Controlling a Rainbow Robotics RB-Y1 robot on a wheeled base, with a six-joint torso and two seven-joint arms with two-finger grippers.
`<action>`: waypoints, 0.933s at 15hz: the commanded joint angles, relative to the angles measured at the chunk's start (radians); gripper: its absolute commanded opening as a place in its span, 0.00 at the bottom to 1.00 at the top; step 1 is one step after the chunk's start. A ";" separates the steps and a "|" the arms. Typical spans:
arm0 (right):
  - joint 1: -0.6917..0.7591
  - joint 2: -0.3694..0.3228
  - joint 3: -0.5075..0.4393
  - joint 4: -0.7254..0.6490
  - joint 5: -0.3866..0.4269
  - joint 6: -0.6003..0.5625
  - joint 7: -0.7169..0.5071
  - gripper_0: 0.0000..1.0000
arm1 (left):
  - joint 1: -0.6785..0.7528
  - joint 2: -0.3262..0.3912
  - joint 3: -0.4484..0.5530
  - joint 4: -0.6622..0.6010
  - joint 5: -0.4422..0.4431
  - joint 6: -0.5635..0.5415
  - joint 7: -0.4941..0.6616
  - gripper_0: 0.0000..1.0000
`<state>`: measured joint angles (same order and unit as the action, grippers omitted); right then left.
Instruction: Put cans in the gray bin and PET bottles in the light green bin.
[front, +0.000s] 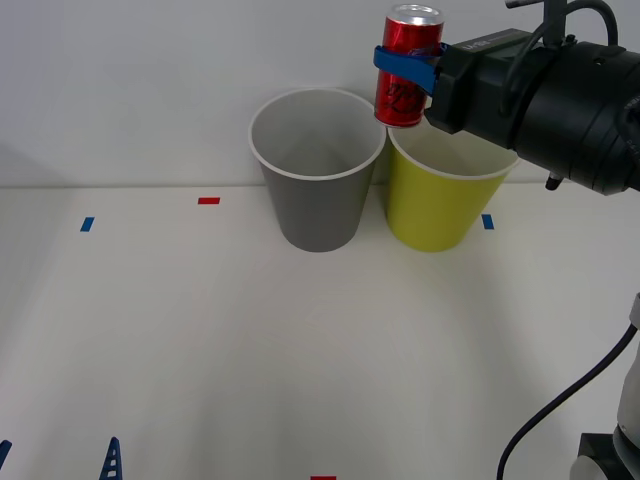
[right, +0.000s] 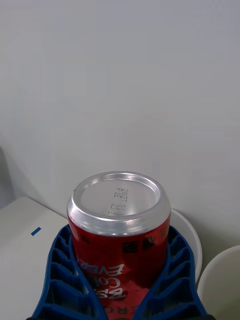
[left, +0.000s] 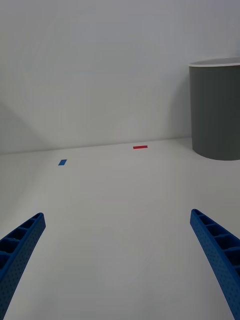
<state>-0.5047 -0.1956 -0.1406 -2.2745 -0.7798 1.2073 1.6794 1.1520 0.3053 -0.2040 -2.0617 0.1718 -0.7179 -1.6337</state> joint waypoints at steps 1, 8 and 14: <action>-0.054 -0.010 0.085 0.001 0.159 0.000 -0.055 0.00 | 0.000 0.000 0.000 0.000 0.000 0.000 0.000 1.00; -0.176 -0.070 0.187 0.175 0.177 -0.072 -0.133 0.00 | 0.000 0.000 0.000 0.000 0.000 0.000 0.000 1.00; -0.218 -0.137 0.283 0.334 0.154 -0.252 -0.121 0.00 | 0.000 0.000 0.000 0.000 0.000 0.000 0.000 1.00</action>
<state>-0.7104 -0.3271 0.1290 -1.9636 -0.6199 0.9709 1.5565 1.1520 0.3053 -0.2040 -2.0617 0.1718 -0.7179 -1.6337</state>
